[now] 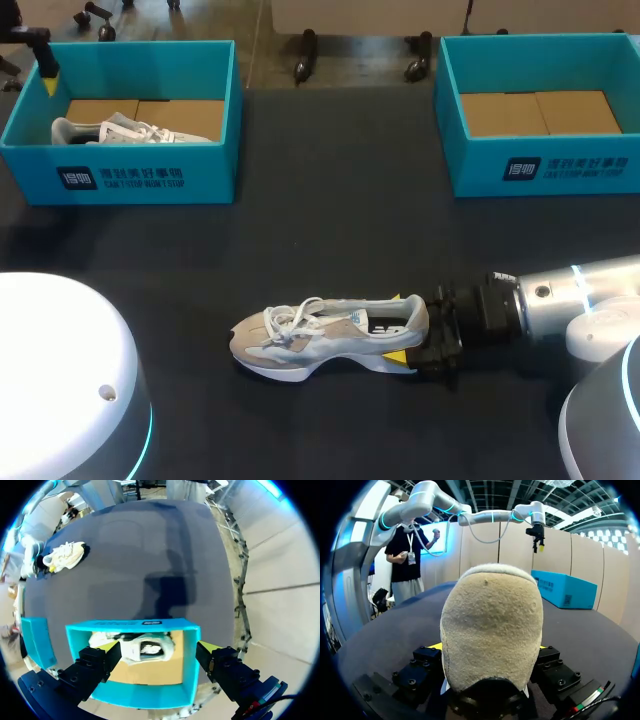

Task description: Take the shoe out of the shoebox, open the shoe tongue, remove and reinsert the insole, then place the shoe into the shoebox

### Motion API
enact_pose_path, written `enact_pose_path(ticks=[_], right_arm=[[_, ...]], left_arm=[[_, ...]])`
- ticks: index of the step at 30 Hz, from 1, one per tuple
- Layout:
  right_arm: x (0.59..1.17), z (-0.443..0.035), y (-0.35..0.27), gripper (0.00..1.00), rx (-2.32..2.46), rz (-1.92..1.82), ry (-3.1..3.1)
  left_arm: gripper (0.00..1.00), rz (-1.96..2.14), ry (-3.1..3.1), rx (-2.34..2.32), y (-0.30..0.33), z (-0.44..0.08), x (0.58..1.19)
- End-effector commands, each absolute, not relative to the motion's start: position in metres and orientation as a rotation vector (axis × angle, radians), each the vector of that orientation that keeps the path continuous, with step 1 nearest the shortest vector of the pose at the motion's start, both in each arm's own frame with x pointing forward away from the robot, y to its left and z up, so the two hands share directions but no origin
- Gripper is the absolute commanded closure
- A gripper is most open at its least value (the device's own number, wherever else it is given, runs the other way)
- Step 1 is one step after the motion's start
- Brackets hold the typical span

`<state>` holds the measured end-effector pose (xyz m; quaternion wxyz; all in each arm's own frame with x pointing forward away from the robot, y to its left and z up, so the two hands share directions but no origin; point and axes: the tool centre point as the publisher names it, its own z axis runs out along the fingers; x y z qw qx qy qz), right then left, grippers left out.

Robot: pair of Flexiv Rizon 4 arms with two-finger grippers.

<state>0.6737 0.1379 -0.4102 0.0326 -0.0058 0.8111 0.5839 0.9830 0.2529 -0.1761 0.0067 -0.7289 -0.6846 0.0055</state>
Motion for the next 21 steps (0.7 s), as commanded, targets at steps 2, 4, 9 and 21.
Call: enact_pose_path(ticks=[2, 4, 9, 21], right_arm=[[0.675, -0.414, 0.14, 1.0, -0.018, 1.793, 2.502], [0.675, -0.414, 0.14, 1.0, -0.018, 1.793, 2.502], [0.675, -0.414, 0.14, 1.0, -0.018, 1.793, 2.502], [0.675, -0.414, 0.14, 1.0, -0.018, 1.793, 2.502]], left_arm=[[0.0, -0.013, -2.08, -2.369, 0.235, -0.159, 0.947], [0.0, -0.018, -2.0, -2.44, 0.23, -0.16, 0.94], [0.0, 0.022, -1.571, -2.711, 0.207, -0.159, 0.903], [0.0, 0.202, -0.359, -3.138, 0.158, -0.156, 0.832]])
